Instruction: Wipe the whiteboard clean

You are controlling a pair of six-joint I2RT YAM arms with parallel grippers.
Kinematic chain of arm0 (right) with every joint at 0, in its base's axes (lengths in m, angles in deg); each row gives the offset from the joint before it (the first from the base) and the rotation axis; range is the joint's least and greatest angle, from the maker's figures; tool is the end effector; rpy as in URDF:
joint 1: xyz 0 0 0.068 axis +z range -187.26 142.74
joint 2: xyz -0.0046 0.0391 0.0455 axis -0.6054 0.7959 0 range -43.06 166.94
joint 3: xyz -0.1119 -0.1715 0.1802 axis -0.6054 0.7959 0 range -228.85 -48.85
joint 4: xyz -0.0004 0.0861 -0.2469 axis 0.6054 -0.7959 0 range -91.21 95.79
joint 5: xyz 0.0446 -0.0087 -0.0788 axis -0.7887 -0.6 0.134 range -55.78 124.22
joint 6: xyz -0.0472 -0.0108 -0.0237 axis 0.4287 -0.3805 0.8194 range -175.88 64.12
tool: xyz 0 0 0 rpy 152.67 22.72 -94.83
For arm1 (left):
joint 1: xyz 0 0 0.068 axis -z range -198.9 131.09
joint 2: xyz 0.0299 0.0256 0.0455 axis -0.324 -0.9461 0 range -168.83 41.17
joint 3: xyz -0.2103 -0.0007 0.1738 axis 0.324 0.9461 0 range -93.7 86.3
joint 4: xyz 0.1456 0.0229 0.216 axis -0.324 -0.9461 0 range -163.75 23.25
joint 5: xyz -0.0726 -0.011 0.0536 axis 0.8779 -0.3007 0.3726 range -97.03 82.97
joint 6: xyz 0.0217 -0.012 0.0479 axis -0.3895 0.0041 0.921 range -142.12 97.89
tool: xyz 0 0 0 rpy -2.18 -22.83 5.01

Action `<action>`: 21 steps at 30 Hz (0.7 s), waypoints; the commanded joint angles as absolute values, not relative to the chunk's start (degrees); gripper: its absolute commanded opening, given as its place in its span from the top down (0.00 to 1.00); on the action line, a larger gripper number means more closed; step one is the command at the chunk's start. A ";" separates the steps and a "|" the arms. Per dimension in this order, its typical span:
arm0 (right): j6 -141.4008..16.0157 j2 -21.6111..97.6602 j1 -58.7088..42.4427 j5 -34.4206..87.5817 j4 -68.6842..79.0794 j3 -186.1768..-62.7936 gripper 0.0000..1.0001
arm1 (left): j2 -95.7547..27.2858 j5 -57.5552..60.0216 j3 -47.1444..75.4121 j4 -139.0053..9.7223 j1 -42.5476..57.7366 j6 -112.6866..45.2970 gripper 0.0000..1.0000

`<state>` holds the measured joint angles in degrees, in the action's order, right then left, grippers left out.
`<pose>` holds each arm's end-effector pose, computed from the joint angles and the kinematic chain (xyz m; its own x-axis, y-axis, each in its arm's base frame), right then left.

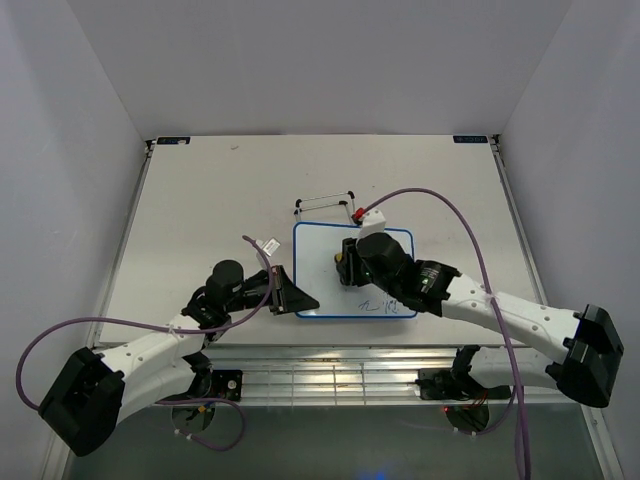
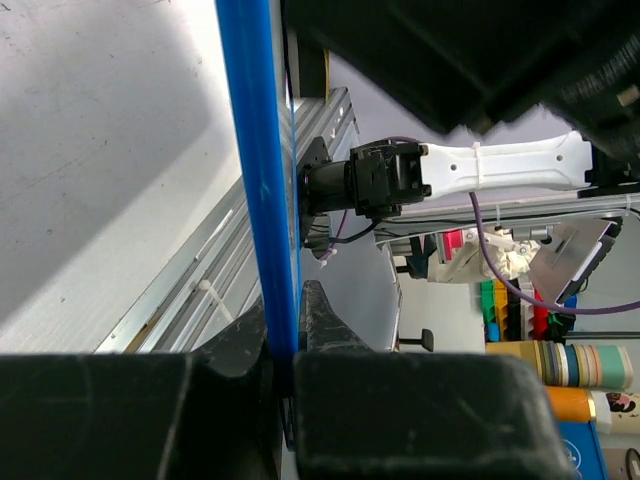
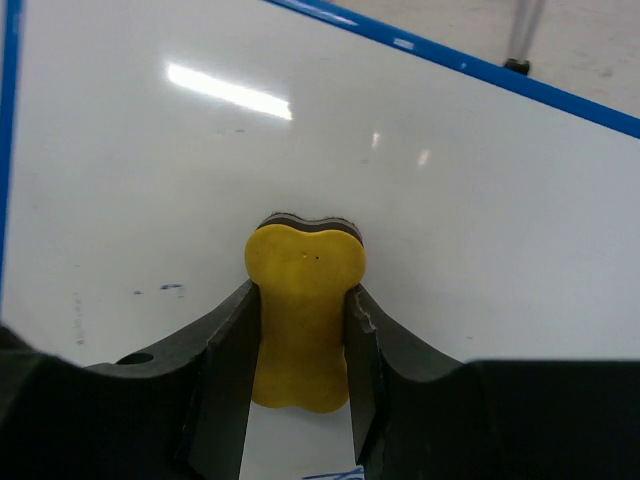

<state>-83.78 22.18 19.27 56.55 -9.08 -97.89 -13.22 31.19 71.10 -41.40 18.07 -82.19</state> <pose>0.1508 0.2036 0.2873 -0.5286 -0.0147 -0.8487 -0.3900 0.8923 0.2275 0.1411 -0.1337 0.1954 -0.9208 -0.1592 -0.3561 0.3095 0.2575 -0.9154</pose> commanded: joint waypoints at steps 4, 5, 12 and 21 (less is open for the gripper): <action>-86.28 29.53 28.56 57.95 -0.81 -101.50 0.73 | -11.91 35.69 64.77 -31.94 18.62 -82.05 1.00; -86.81 30.06 29.18 57.95 1.12 -101.32 0.73 | -11.83 35.69 64.60 -31.68 18.62 -82.23 1.00; -87.26 25.86 23.75 58.22 2.37 -93.69 0.73 | -10.33 36.91 64.59 -31.33 18.62 -82.76 1.00; -82.60 14.59 6.95 50.75 0.87 -83.39 0.73 | -9.01 37.27 64.95 -30.97 18.62 -81.71 1.00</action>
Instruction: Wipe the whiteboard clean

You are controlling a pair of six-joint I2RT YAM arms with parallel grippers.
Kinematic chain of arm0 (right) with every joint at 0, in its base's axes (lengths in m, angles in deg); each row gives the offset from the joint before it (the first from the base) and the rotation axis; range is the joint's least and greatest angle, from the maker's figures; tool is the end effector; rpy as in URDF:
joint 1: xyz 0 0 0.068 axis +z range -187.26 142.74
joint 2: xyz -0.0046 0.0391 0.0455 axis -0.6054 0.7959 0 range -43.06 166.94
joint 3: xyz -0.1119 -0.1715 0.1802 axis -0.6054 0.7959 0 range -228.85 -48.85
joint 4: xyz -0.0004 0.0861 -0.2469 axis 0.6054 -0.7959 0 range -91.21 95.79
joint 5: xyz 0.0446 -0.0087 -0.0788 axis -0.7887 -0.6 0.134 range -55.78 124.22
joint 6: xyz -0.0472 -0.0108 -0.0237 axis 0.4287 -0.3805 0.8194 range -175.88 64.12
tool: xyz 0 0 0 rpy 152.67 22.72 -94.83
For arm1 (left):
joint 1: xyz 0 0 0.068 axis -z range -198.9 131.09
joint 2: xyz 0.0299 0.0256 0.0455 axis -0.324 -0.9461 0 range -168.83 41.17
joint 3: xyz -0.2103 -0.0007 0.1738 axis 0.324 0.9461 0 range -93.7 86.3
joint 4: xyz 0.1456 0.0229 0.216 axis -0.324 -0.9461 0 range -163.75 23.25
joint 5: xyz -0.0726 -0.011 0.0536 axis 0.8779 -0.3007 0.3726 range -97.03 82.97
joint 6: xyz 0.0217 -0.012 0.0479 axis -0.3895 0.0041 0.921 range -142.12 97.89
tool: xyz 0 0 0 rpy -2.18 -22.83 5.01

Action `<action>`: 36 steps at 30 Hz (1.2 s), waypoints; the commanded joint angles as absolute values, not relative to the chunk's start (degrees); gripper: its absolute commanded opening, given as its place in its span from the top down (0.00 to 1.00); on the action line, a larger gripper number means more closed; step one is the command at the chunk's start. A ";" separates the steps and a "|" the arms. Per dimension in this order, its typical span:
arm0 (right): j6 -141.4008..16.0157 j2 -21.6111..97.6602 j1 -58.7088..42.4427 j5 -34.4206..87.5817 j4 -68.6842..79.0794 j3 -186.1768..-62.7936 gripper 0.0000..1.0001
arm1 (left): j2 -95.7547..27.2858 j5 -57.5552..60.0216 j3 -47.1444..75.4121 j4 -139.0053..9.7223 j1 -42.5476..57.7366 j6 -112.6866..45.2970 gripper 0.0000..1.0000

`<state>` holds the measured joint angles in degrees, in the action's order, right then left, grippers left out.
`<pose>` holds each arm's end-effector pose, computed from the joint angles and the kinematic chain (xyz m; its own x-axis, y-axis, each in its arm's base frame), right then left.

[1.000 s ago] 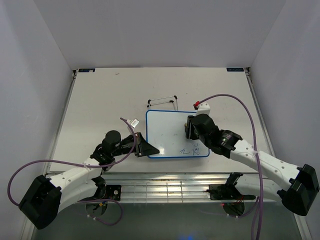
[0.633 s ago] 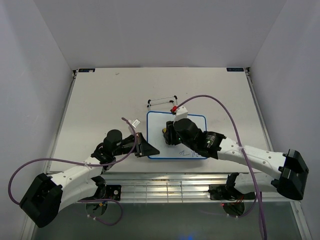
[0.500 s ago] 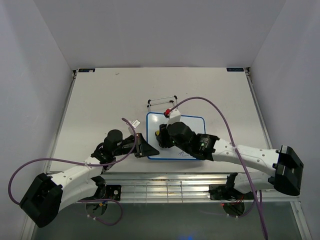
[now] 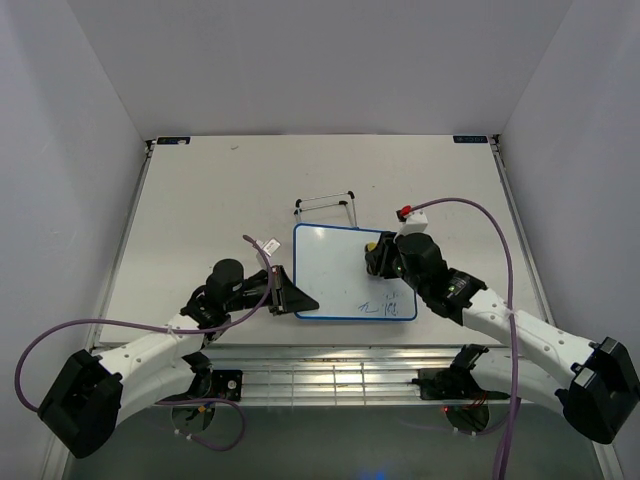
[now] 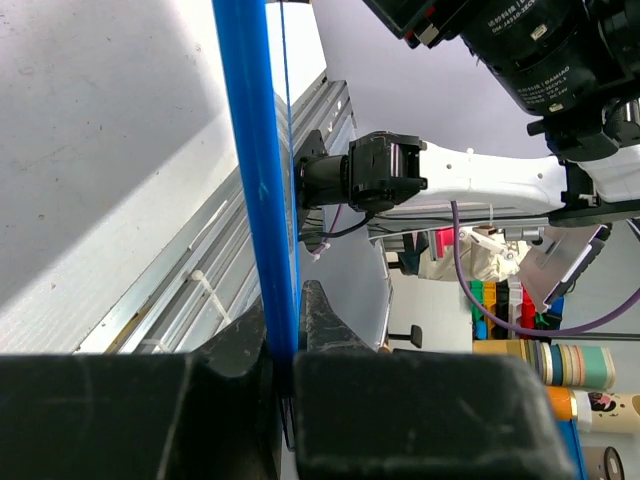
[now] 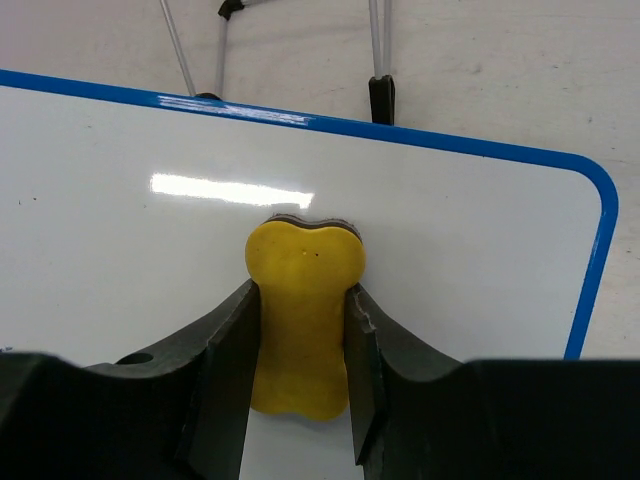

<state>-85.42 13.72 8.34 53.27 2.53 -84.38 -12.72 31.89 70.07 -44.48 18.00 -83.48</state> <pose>0.1646 0.1515 0.2568 -0.4830 0.1728 -0.8584 -0.2636 0.9062 0.3308 0.1410 -0.1338 0.1976 -0.9368 -0.1506 -0.3157 0.2697 0.2637 -0.9261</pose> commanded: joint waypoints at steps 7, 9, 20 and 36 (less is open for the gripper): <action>-86.37 18.46 11.24 48.28 3.59 -87.34 0.75 | -12.61 36.57 63.63 -30.80 18.62 -81.01 1.00; -88.57 20.21 15.72 50.20 4.65 -89.44 0.75 | -13.14 36.39 62.93 -30.71 18.62 -80.74 1.00; -88.75 34.80 32.00 55.75 6.76 -101.67 0.75 | -13.85 37.44 59.59 -30.36 18.62 -79.95 1.00; -92.44 19.71 30.07 68.50 0.52 -81.64 0.78 | -10.16 32.70 59.41 -32.38 18.62 -81.53 1.00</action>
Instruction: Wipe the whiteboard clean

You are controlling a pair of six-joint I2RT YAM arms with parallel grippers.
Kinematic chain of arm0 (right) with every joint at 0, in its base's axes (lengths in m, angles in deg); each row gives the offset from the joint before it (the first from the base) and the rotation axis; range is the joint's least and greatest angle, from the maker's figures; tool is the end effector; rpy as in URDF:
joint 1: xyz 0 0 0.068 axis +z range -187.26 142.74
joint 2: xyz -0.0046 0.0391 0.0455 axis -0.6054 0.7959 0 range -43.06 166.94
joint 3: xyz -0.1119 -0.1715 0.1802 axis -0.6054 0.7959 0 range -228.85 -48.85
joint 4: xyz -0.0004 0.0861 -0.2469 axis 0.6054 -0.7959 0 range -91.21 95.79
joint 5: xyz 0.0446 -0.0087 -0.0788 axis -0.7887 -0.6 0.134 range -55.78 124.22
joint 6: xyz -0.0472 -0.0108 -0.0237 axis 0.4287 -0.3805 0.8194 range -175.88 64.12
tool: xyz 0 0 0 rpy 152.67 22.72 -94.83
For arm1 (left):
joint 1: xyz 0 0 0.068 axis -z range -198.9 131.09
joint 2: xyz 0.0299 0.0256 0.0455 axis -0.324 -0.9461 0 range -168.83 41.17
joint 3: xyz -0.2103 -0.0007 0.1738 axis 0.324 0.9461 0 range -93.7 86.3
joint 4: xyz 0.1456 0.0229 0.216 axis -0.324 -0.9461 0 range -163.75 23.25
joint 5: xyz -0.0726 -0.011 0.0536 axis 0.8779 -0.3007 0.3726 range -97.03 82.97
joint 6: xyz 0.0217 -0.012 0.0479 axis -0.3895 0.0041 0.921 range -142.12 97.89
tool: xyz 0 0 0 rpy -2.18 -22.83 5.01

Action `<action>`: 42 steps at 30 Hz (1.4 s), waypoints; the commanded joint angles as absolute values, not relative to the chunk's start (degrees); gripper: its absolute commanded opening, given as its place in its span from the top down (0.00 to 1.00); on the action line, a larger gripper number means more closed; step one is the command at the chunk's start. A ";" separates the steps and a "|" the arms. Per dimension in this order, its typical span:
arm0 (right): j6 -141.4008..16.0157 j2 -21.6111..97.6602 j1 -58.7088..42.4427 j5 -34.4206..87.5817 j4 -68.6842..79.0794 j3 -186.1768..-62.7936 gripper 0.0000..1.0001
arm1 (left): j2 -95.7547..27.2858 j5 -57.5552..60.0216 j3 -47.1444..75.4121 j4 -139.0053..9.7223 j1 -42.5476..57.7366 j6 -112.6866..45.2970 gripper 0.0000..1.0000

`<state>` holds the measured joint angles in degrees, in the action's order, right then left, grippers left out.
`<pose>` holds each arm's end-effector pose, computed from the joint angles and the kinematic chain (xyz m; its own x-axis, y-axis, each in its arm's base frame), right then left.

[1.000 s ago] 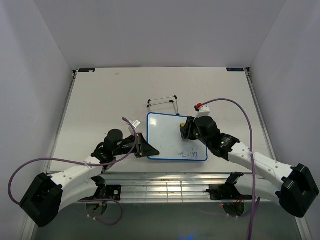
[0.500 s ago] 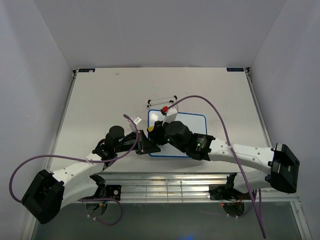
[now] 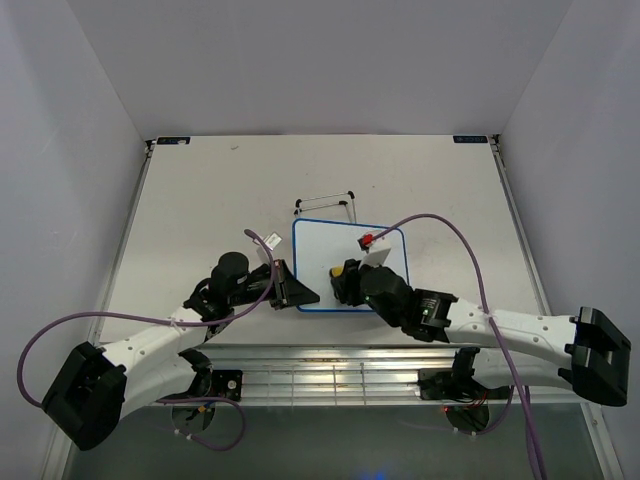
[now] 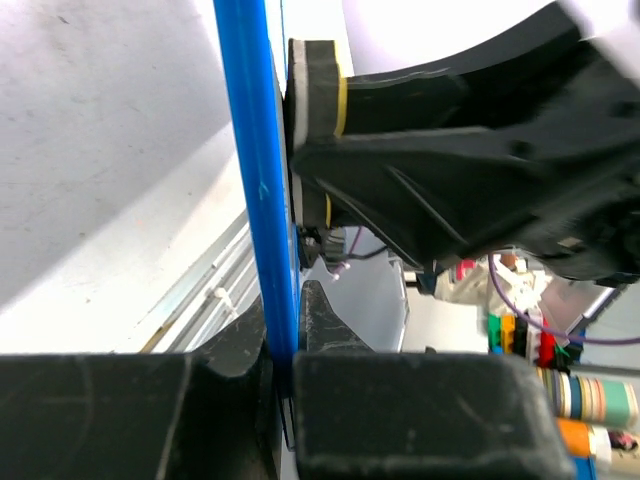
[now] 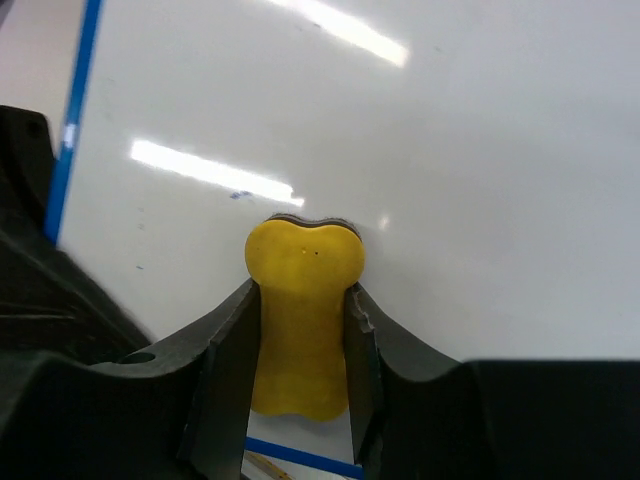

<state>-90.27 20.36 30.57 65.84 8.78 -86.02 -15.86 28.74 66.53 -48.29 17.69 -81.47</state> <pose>0.1093 0.2189 0.2538 -0.4657 0.1317 -0.8751 -0.4165 0.8399 0.3480 0.1523 -0.1389 0.2012 -0.9302 -0.1789 -0.3204 0.2504 0.3292 -0.9105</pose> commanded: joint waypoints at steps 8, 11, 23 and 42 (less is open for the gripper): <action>-90.17 17.05 29.54 66.93 1.13 -82.41 0.78 | -12.79 35.16 58.79 -31.77 18.71 -82.76 1.00; -86.30 20.47 29.54 60.98 5.08 -86.89 0.78 | -13.14 35.69 59.41 -31.06 18.80 -83.11 1.00; -84.79 35.52 28.31 57.17 0.79 -105.02 0.79 | -10.69 36.92 59.85 -30.27 18.89 -83.11 1.00; -89.37 22.59 19.94 49.51 3.59 -88.81 0.81 | -12.61 34.89 64.85 -23.08 18.89 -85.30 1.00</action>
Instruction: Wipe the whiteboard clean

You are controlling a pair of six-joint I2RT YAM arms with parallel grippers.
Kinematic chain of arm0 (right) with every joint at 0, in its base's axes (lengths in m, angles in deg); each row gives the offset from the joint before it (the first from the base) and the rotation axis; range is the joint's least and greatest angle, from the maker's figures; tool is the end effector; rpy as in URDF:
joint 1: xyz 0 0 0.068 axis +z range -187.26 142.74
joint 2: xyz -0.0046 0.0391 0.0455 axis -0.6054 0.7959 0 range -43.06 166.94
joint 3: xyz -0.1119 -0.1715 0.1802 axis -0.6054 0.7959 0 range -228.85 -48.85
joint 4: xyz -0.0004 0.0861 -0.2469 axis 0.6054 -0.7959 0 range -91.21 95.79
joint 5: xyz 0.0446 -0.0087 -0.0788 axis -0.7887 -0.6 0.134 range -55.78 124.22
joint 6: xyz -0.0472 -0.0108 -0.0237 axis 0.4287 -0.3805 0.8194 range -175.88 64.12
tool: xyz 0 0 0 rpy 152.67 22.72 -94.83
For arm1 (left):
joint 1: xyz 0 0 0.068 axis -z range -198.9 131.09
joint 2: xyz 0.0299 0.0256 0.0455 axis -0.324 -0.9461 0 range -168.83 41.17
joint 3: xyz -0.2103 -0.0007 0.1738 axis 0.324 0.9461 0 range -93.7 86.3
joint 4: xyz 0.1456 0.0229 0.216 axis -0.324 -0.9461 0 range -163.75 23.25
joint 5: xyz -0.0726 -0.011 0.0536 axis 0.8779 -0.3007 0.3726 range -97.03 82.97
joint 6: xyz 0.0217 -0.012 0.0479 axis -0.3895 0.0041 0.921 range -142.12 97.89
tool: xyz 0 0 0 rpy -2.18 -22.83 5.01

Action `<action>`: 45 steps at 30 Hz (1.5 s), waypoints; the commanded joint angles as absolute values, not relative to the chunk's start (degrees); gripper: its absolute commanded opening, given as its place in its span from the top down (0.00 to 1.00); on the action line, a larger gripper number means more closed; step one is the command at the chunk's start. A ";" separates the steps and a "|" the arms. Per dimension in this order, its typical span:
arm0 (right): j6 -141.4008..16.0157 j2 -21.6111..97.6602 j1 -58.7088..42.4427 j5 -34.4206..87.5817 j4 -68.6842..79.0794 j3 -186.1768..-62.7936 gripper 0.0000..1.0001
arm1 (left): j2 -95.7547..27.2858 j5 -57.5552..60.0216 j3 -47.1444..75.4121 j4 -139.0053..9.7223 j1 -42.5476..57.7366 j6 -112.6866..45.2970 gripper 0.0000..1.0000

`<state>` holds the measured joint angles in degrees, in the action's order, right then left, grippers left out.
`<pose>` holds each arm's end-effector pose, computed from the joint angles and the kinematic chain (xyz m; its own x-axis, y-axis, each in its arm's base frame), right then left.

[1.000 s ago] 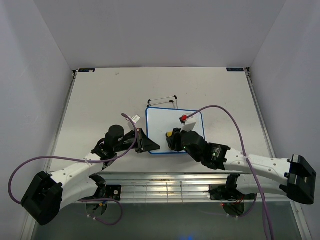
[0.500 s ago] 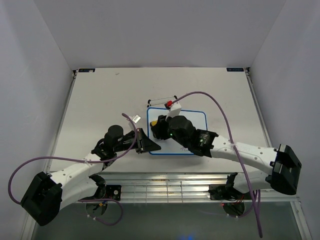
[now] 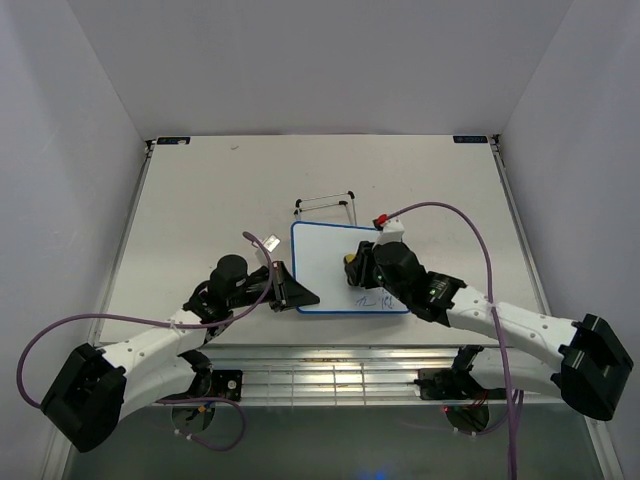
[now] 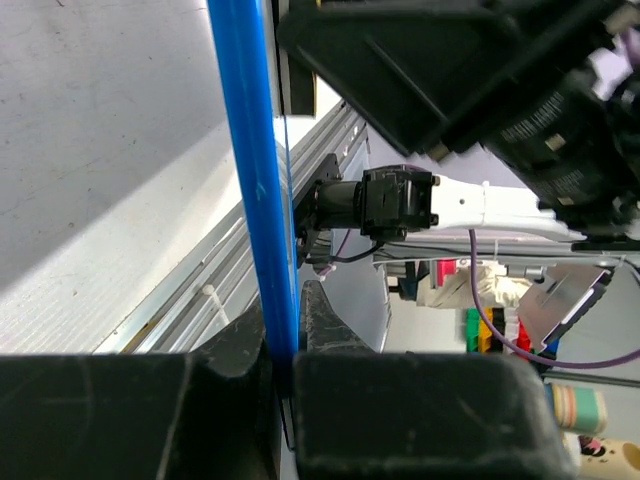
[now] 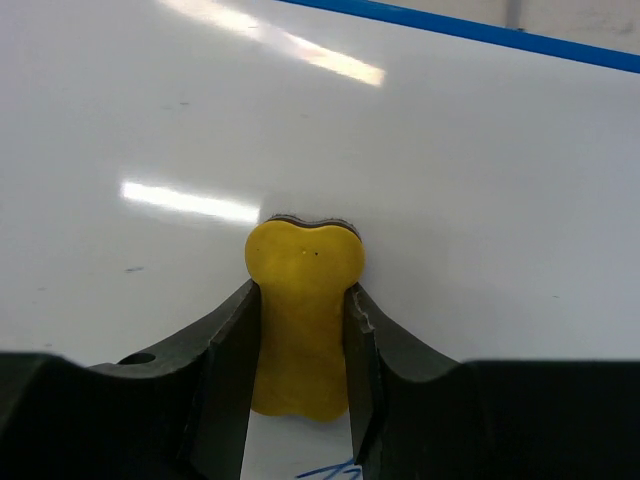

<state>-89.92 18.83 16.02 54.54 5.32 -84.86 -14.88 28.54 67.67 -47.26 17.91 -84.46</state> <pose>0.1525 0.1838 0.2457 -0.5365 0.1587 -0.8288 -0.3200 0.8705 0.3738 0.1490 -0.1374 0.1995 -0.9386 -0.1976 -0.2830 0.2135 0.3117 -0.9259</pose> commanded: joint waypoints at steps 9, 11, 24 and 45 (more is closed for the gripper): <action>-85.68 35.77 28.22 52.33 8.86 -101.32 0.82 | -13.15 35.25 65.82 -19.99 18.89 -87.15 1.00; -84.45 38.58 28.22 51.01 8.26 -103.51 0.82 | -12.79 35.25 65.82 -19.90 18.89 -86.98 1.00; -85.67 27.53 17.43 57.86 -0.88 -90.01 0.82 | -10.07 33.93 66.70 -20.08 18.89 -86.54 1.00; -85.33 27.59 22.68 37.39 16.35 -83.39 0.83 | -10.42 28.92 67.76 -22.01 18.80 -85.93 1.00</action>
<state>-88.02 21.87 21.70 43.26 18.61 -80.90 -13.88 22.45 71.91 -43.37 17.96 -85.75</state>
